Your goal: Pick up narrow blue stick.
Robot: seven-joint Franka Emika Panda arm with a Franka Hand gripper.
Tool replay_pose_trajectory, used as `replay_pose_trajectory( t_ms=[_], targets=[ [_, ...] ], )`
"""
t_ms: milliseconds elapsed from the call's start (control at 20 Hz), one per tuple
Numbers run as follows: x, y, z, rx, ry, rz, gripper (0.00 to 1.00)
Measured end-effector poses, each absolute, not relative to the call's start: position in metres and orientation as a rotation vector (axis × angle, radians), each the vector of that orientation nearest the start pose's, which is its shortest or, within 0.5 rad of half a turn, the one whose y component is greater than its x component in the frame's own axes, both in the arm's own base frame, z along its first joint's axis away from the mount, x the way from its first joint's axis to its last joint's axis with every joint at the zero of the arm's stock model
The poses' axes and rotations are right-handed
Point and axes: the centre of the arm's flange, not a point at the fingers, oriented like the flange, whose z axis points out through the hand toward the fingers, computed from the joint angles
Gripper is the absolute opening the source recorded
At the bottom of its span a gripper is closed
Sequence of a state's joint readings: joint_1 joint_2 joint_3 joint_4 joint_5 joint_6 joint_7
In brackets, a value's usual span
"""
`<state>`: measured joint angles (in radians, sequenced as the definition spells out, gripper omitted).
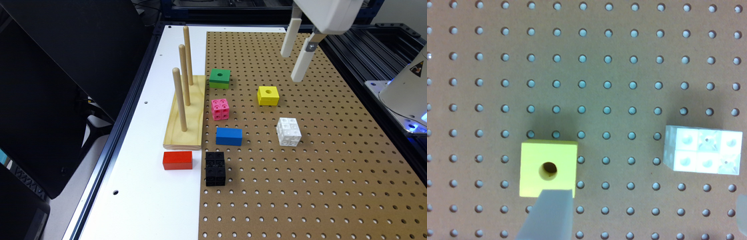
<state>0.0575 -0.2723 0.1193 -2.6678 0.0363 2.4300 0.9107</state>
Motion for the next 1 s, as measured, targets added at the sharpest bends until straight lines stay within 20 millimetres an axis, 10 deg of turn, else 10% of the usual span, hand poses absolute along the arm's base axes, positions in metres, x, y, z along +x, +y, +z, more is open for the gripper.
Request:
replay_pose_trajectory(
  t_ms=[1000],
  targets=[
    [0.454, 0.097, 0.327, -2.890, 1.159, -0.041, 1.00]
  ],
)
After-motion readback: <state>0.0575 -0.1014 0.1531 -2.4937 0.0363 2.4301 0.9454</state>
